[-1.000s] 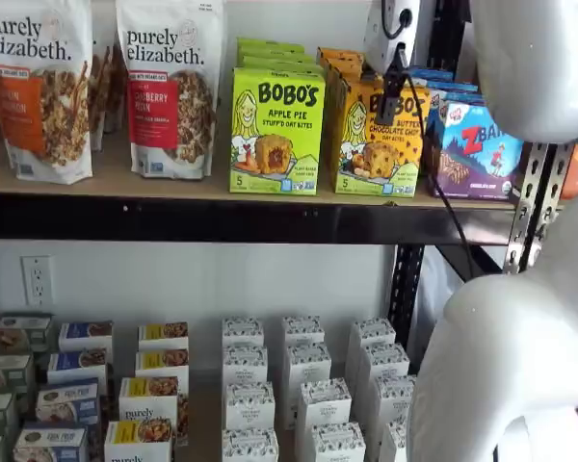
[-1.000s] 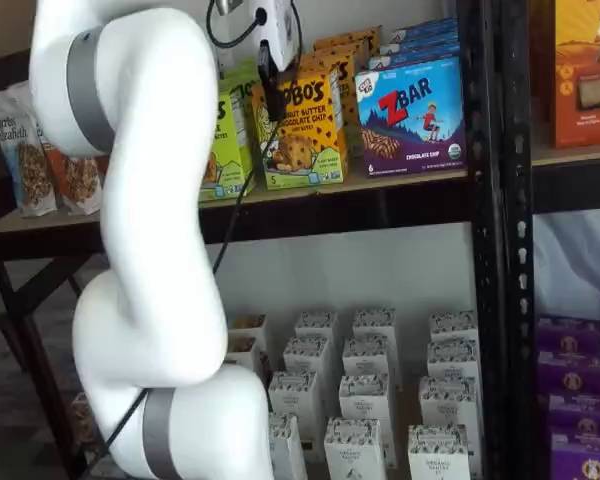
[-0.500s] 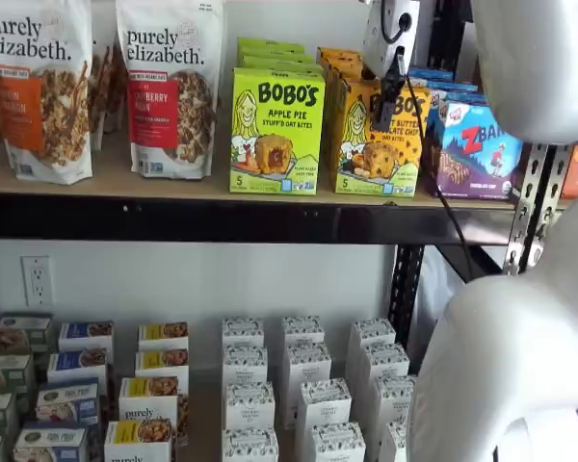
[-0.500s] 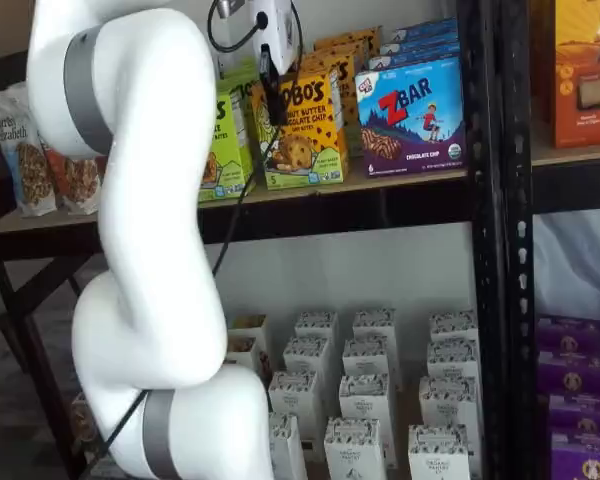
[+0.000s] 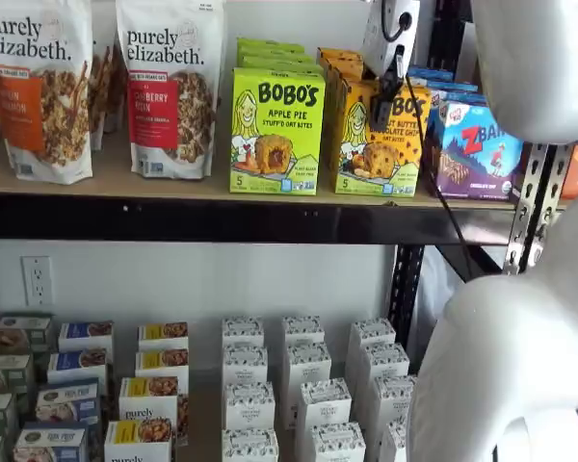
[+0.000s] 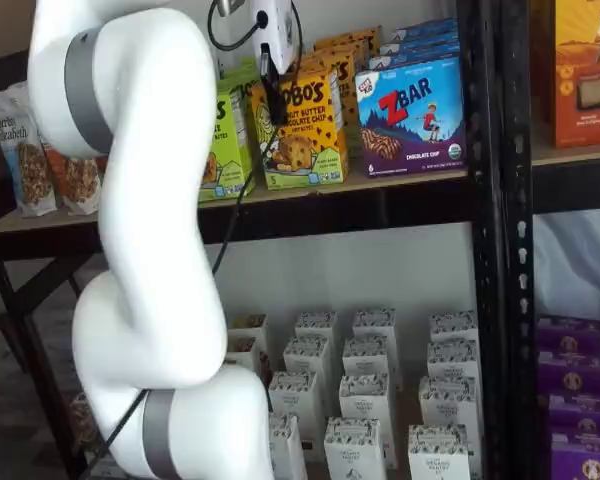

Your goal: Pick up the orange box on the top shelf, the fifth box from the left

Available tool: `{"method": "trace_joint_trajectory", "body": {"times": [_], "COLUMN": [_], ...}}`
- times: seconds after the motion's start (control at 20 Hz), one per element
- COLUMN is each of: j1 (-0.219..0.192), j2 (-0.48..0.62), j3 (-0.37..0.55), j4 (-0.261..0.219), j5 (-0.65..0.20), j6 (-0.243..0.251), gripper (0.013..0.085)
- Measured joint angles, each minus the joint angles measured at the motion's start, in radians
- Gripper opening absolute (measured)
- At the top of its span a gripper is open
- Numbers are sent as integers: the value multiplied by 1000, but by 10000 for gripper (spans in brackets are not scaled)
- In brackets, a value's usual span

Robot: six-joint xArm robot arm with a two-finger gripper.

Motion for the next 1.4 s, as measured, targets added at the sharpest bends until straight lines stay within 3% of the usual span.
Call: {"method": "trace_joint_trajectory", "body": {"times": [0.8,1.2,1.4], "j1": [3,3,3], "j2": [-4,-5,-1], "j3": [4,4,-3], "j4": [-6,-5,-3], "j5": [-8,-9,0], "j6": [2,2,3], "gripper": [610,410,410]}}
